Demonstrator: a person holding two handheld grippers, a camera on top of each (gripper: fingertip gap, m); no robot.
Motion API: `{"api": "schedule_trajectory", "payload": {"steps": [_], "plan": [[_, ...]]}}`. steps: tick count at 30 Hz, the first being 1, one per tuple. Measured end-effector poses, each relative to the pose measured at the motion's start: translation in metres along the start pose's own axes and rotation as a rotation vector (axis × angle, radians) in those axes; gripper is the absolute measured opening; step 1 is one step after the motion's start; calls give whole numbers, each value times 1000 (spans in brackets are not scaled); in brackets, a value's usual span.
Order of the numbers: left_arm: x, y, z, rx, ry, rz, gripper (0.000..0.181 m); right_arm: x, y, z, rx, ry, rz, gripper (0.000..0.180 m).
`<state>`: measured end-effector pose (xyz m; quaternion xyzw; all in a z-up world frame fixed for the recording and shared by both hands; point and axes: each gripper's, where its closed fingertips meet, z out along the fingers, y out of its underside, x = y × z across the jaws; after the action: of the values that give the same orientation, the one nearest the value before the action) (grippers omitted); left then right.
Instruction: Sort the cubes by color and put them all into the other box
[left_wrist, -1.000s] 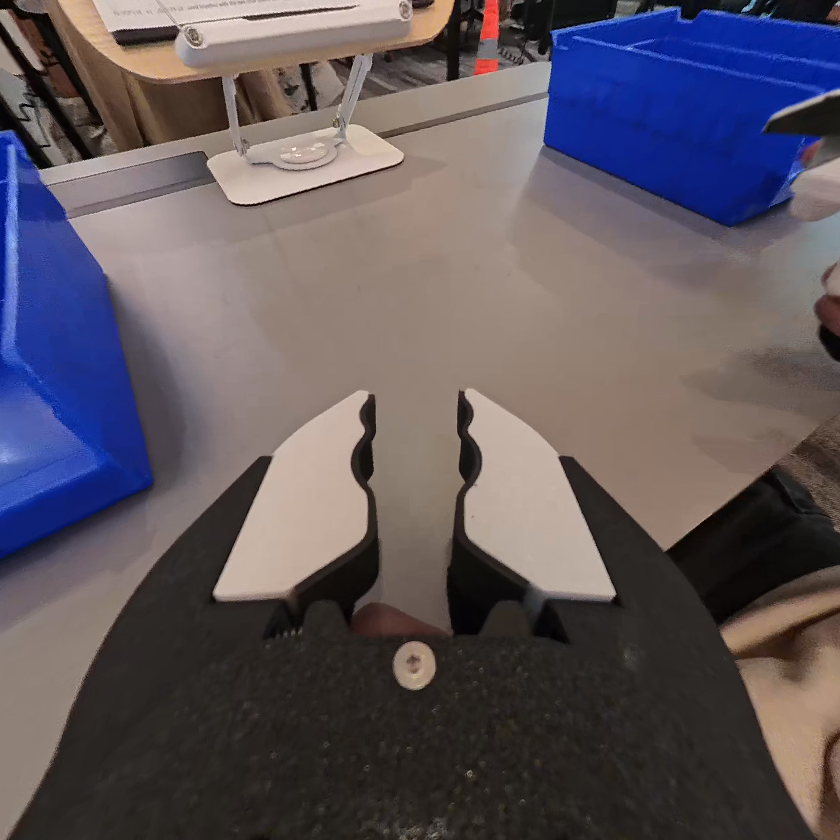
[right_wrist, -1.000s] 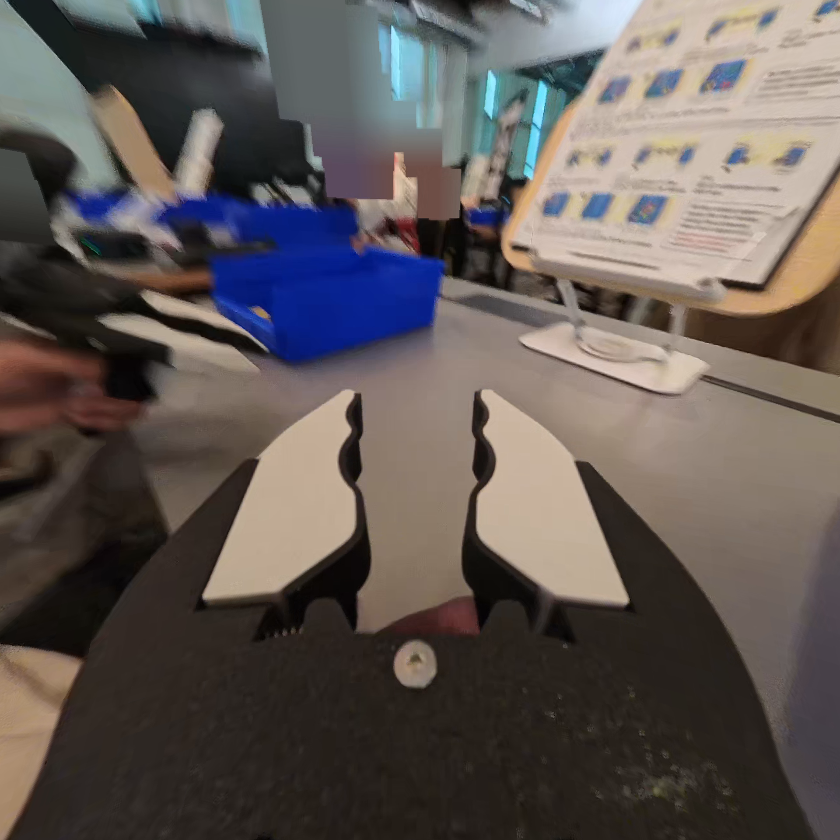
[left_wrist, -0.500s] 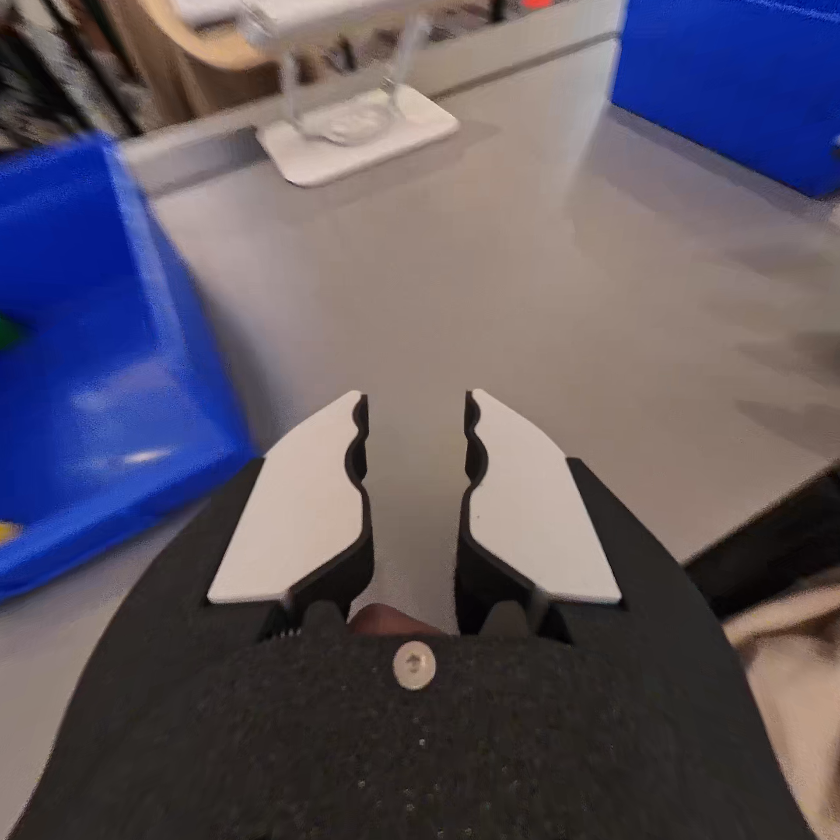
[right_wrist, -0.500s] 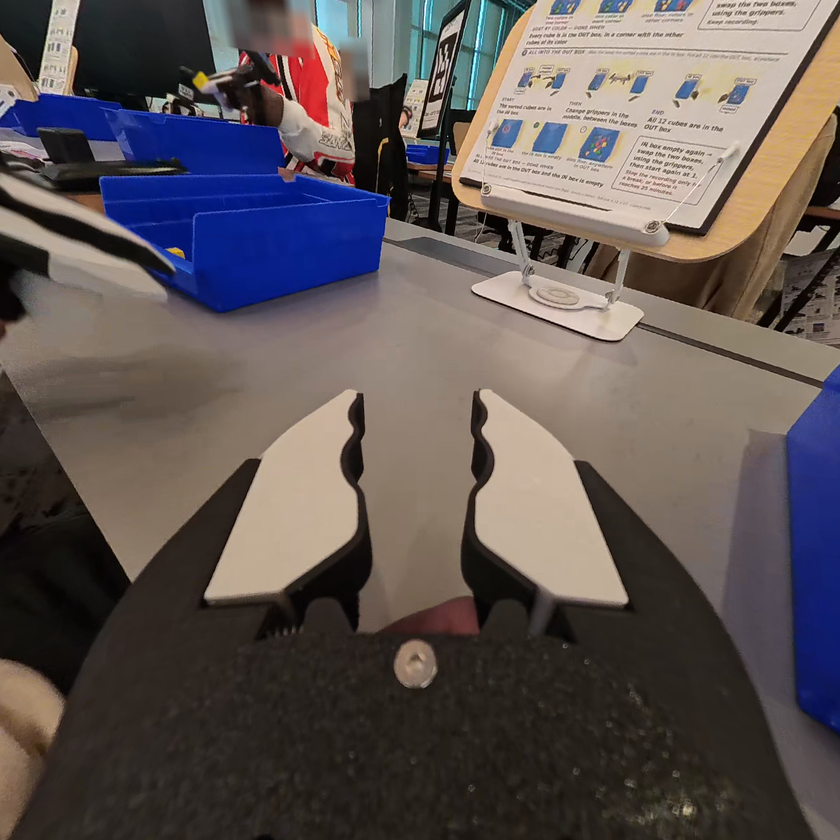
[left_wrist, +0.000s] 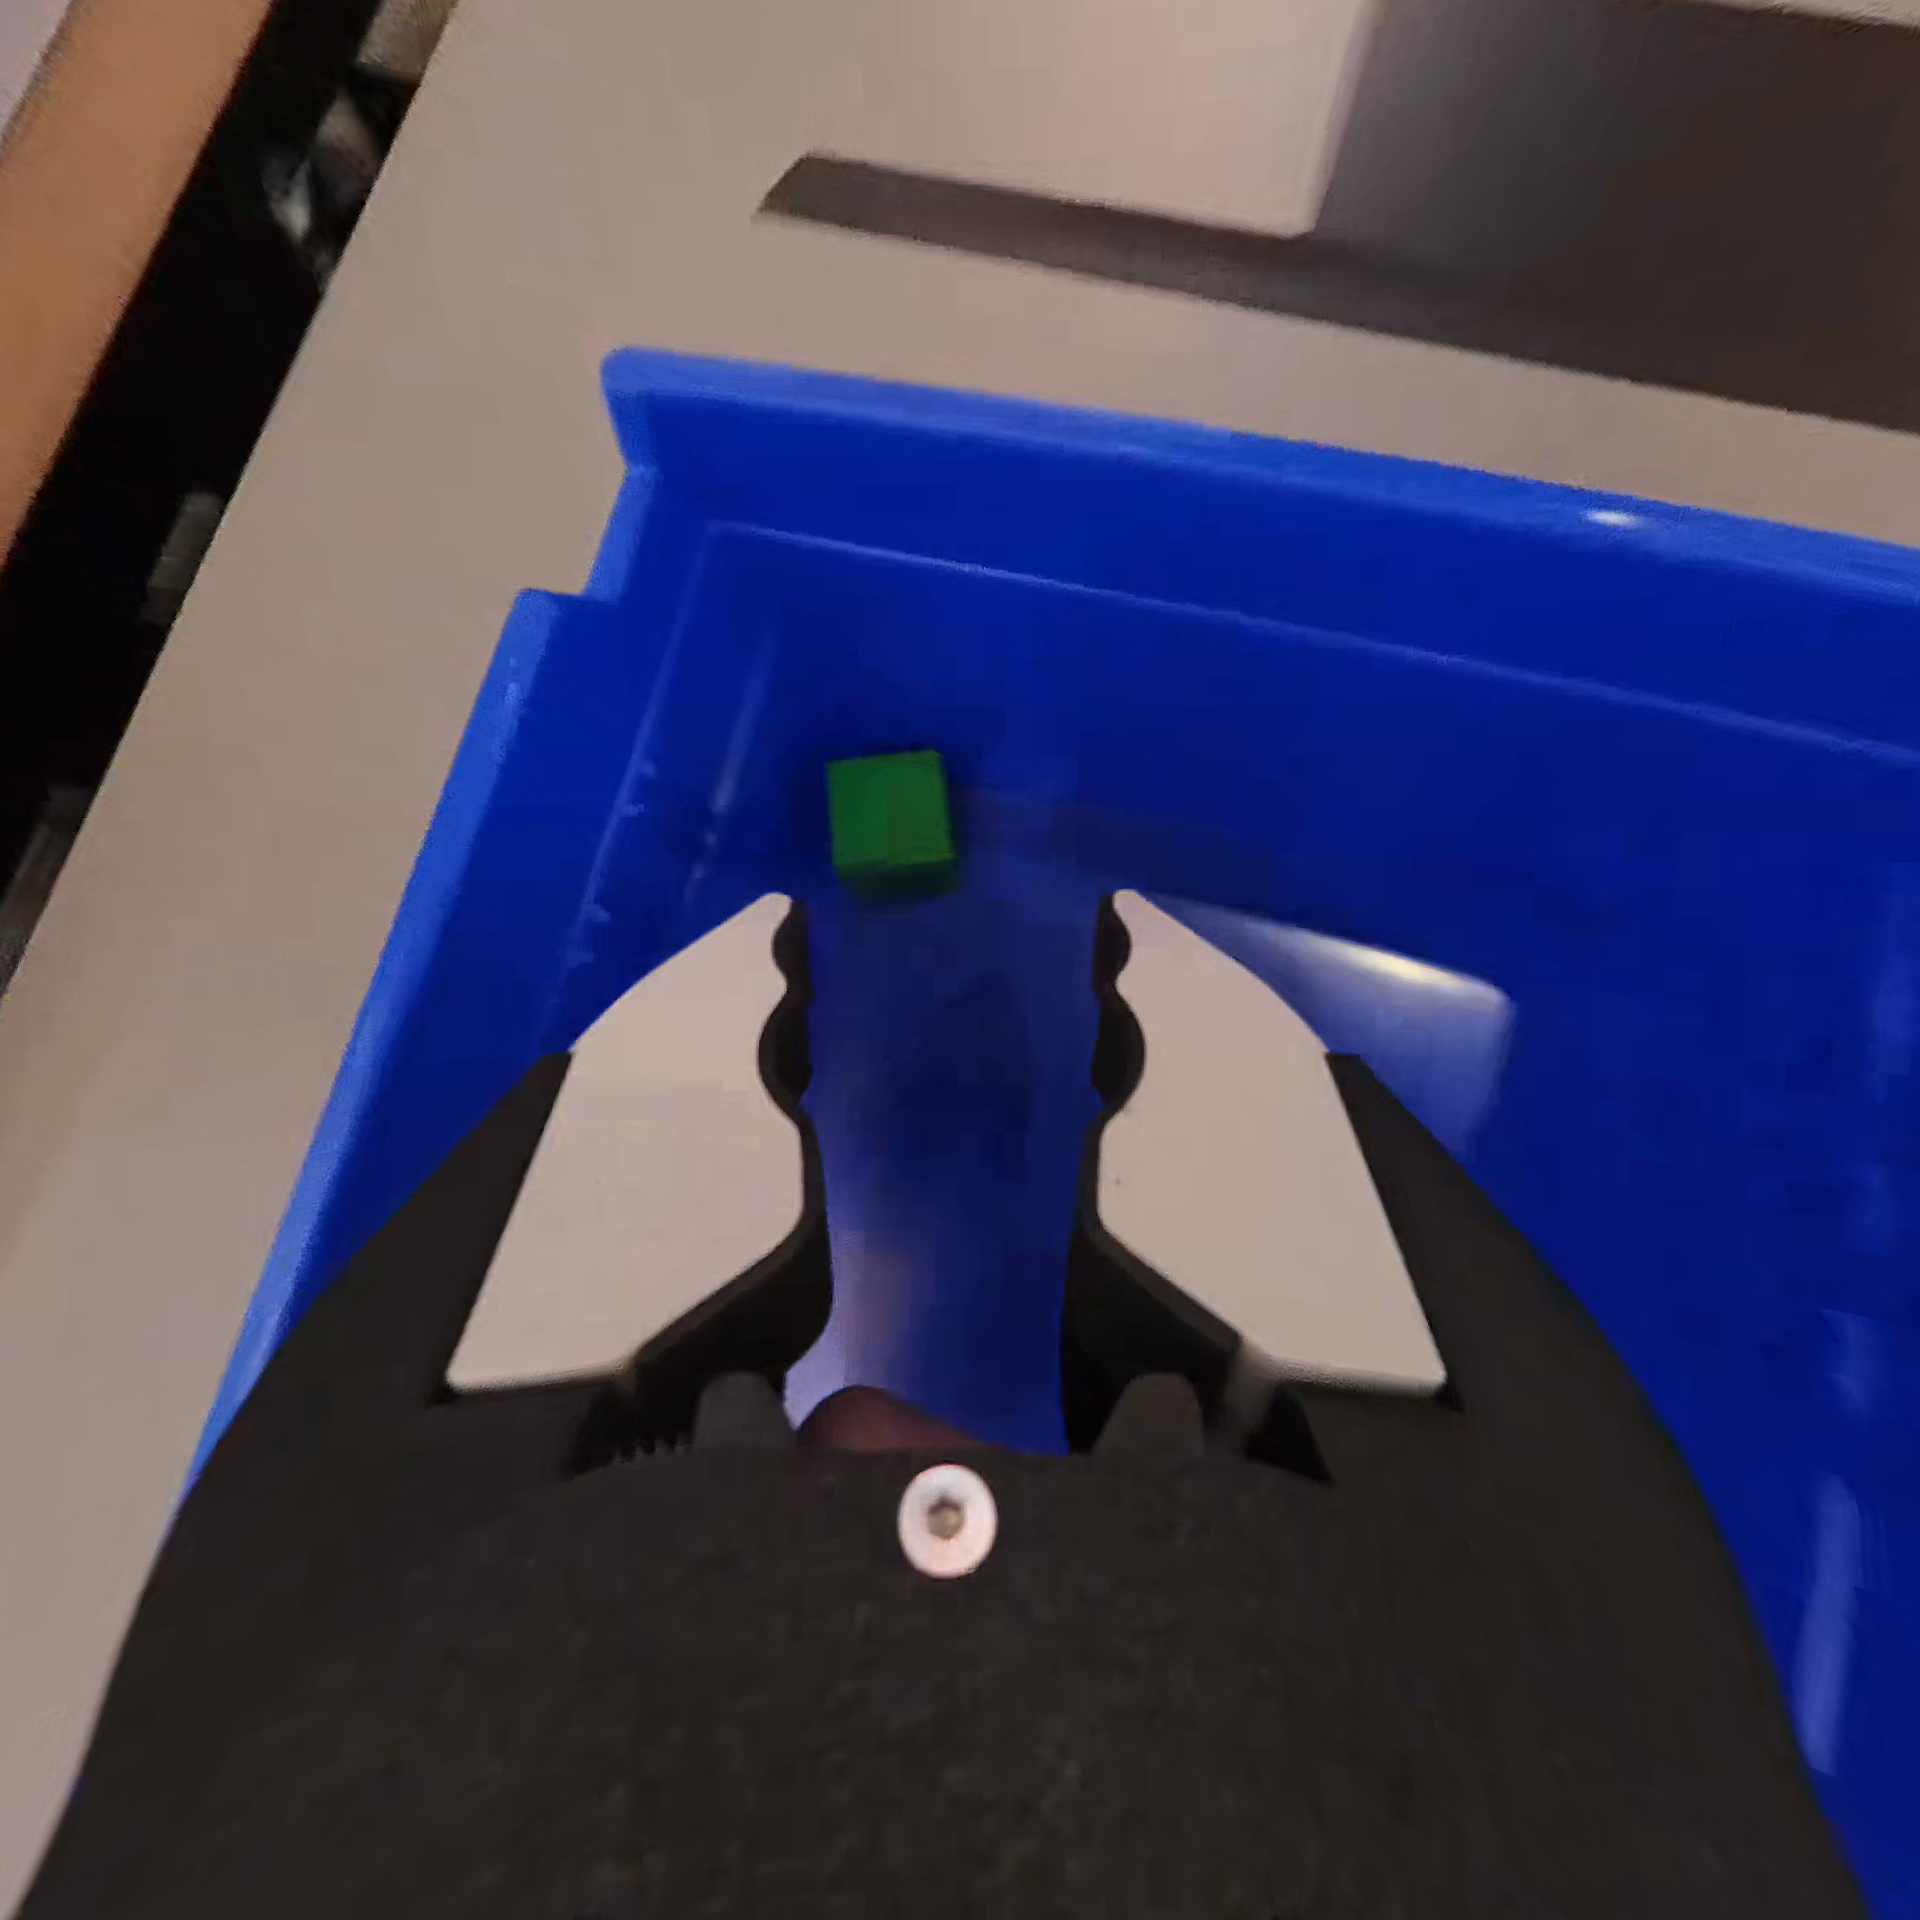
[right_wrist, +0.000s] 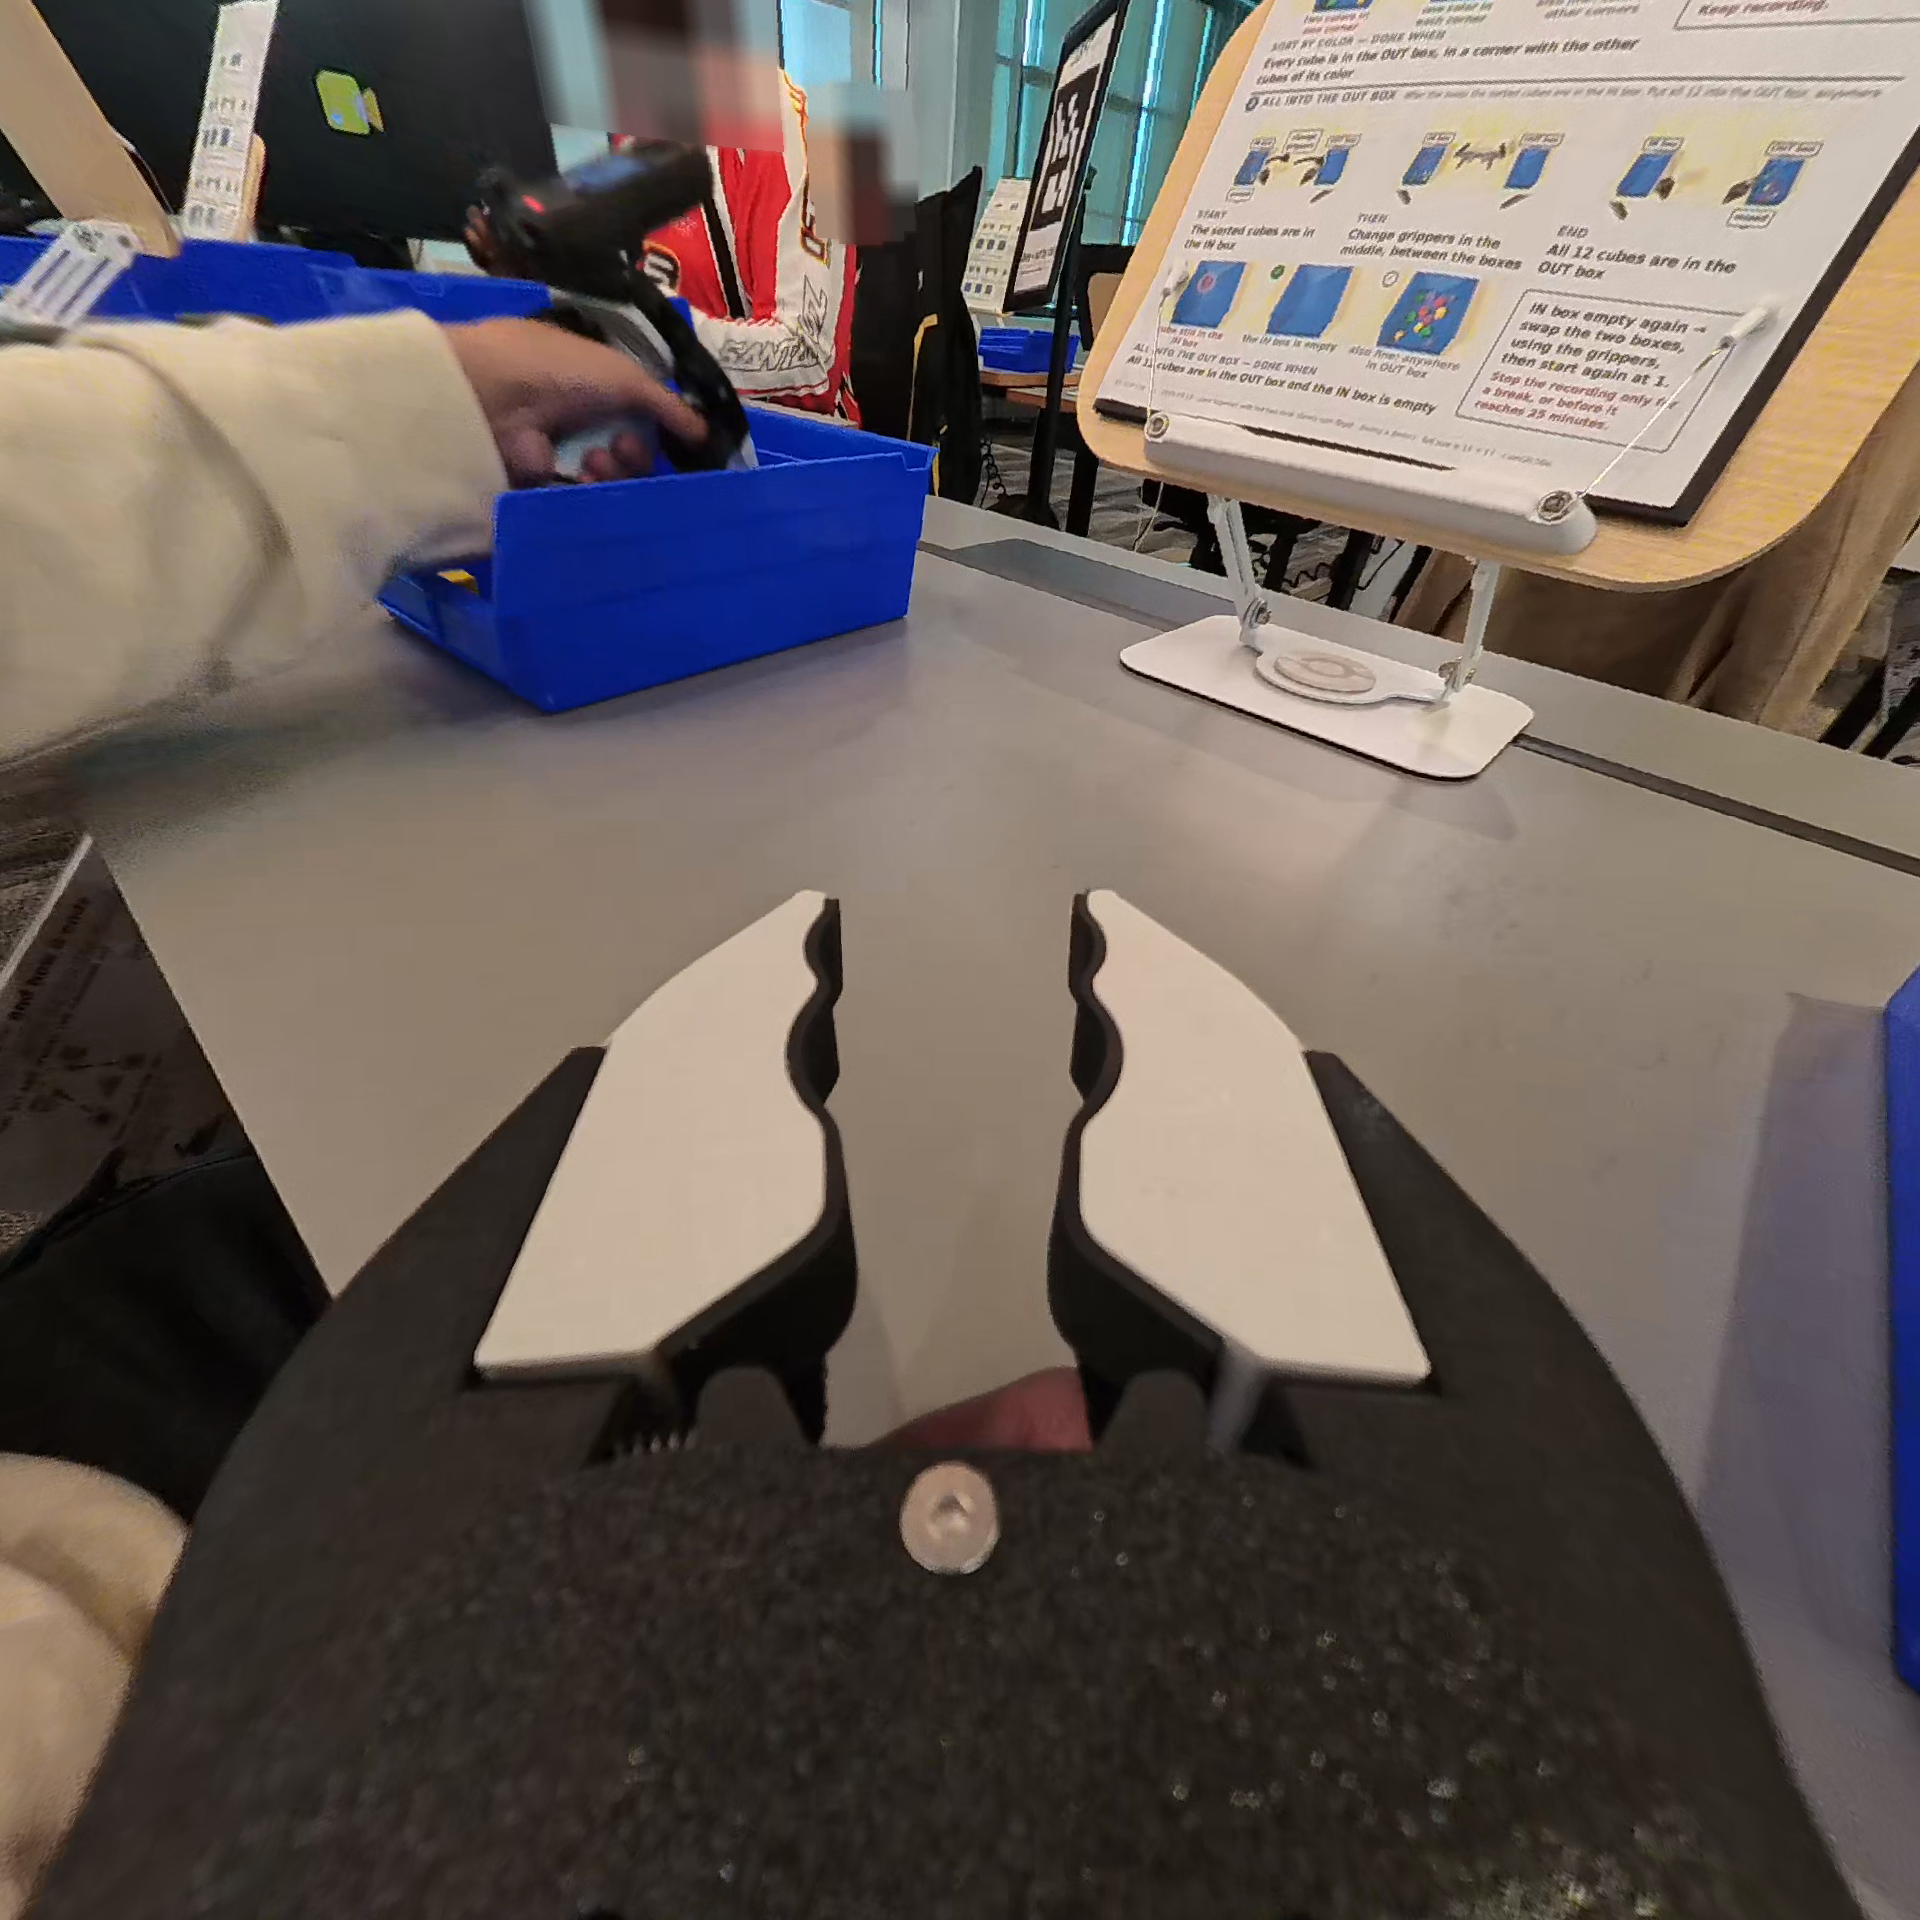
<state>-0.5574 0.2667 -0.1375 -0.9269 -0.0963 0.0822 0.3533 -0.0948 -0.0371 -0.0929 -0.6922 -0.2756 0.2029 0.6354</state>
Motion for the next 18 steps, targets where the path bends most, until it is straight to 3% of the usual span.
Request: {"api": "schedule_trajectory", "payload": {"steps": [4,8,9,15,18], "plan": [[-11,3,37,-60,-58,-60,44,5,1,-2,-1,4,22,41],[-14,1,55,-29,-150,1,44,9,2,-2,-5,-9,63,41],[-14,2,59,-7,-160,1,35,9,3,-2,-7,-12,66,41],[-7,4,60,5,-8,-66,29,5,3,0,-13,-18,41,40],[10,-1,32,48,131,-89,29,2,2,-1,-13,-21,30,40]]}}
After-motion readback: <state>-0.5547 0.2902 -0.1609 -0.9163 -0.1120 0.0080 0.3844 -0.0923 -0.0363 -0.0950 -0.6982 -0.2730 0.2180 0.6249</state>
